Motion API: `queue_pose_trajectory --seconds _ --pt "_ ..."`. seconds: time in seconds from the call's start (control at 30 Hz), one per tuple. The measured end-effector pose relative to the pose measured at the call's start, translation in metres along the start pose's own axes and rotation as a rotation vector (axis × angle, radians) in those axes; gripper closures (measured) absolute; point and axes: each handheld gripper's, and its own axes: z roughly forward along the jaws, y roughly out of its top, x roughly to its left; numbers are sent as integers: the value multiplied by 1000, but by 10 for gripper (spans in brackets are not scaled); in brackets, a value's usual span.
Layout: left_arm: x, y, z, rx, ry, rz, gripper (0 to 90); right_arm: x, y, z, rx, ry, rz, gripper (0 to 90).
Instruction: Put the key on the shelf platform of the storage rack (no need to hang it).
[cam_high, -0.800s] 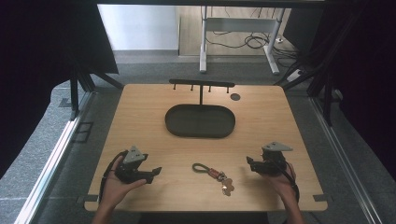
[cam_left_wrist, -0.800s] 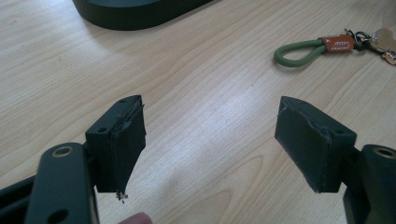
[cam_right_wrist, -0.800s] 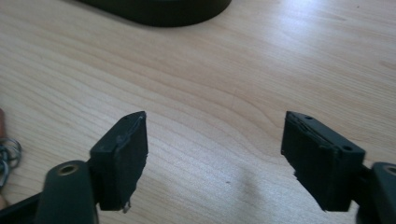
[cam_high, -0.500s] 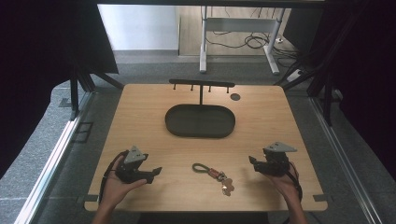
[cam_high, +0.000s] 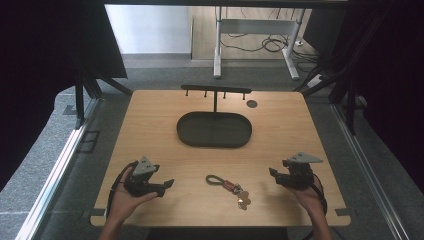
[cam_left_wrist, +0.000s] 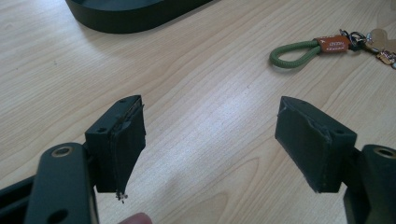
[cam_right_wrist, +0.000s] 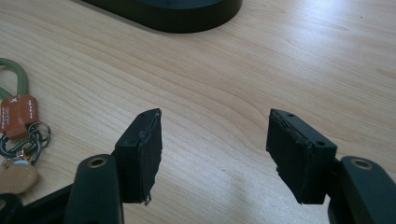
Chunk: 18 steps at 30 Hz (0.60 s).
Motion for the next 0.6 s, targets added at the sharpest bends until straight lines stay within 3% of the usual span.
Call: queue_pose_trajectory --seconds 0.4,0.6 --pt "3 0 -4 -8 12 -16 247 -3 7 -5 22 44 3 390" --pt "5 -1 -8 -17 22 -25 247 -1 18 -7 58 68 -27 388"
